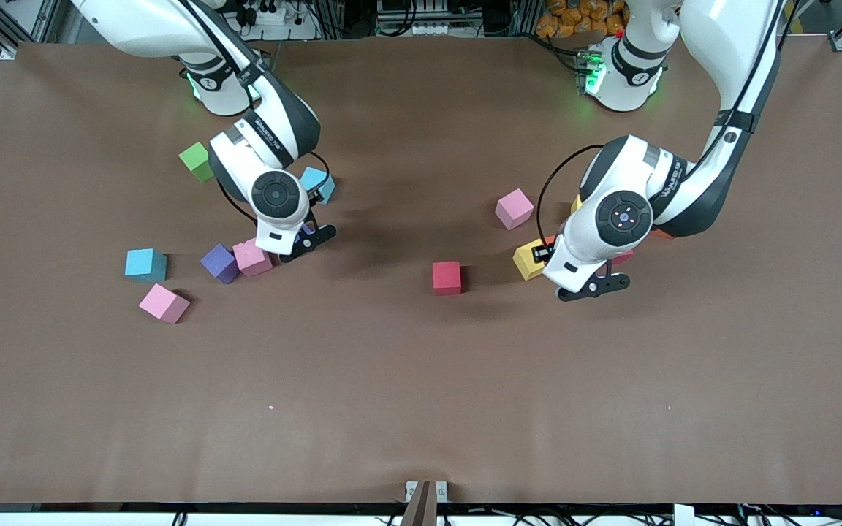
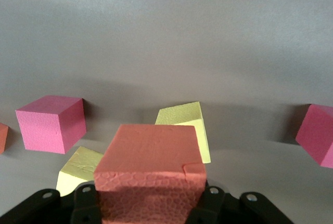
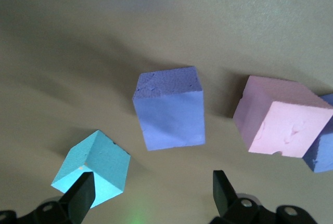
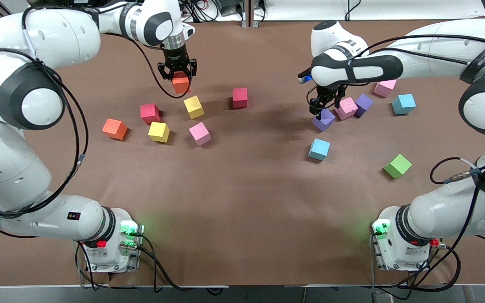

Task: Form number 2 with 11 blocks
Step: 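Hold the orange cube with the left gripper while the right gripper reaches the purple cube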

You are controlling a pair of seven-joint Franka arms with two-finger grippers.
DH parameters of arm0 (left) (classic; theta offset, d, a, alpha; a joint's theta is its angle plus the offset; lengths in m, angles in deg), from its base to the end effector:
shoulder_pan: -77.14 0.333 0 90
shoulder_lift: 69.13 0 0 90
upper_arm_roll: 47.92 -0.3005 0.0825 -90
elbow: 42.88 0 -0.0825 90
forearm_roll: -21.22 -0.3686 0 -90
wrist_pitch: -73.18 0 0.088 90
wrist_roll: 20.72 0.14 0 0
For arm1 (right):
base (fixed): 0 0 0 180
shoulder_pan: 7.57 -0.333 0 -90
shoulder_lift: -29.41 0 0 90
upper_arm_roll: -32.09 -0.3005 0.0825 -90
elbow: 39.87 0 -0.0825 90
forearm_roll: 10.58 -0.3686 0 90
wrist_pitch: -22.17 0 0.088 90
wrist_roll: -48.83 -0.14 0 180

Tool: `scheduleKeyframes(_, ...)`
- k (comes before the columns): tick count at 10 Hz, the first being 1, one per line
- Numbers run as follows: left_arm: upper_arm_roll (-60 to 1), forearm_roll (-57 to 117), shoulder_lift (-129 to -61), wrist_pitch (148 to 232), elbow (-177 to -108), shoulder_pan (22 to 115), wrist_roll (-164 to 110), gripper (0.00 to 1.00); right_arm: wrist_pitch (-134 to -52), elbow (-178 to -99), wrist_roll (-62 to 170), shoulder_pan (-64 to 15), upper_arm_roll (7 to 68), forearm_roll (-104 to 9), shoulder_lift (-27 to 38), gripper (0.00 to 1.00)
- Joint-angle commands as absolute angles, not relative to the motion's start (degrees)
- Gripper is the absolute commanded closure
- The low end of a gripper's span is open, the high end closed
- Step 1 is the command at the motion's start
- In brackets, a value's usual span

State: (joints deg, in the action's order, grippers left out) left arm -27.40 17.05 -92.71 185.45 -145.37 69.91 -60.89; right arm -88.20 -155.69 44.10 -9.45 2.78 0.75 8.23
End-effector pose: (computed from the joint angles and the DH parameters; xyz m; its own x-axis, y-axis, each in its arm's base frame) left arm 0.5348 -0.2629 0.2818 0.9571 0.1965 -0.2129 0.1847 -0.9800 -0.0741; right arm 0.4528 0.2550 0.2276 0.7686 0.5021 -0.3964 0.5459 -0.8379 -0.0028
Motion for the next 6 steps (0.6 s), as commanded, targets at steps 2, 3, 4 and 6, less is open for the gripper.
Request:
scheduleKeyframes(2, -27.2, 18.1, -92.2, 185.8, -146.1, 70.4, -61.4, 1.00, -93.3, -157.0, 46.5, -7.7, 2.2, 1.6, 7.1, 0.00)
scheduleKeyframes(3, -27.2, 18.1, -92.2, 185.8, -146.1, 70.5, -61.4, 1.00, -93.5, -157.1, 46.7, -7.4, 2.2, 2.0, 6.8, 0.00)
scheduleKeyframes(4, -27.2, 18.1, -92.2, 185.9, -146.1, 70.7, -61.3, 1.00, -93.6, -157.1, 46.6, -7.3, 2.2, 3.6, 6.3, 0.00)
scheduleKeyframes(6, -27.3, 18.0, -92.8, 185.9, -146.1, 70.7, -61.3, 1.00, -94.1, -157.1, 46.6, -7.4, 2.3, 4.7, 5.5, 0.00)
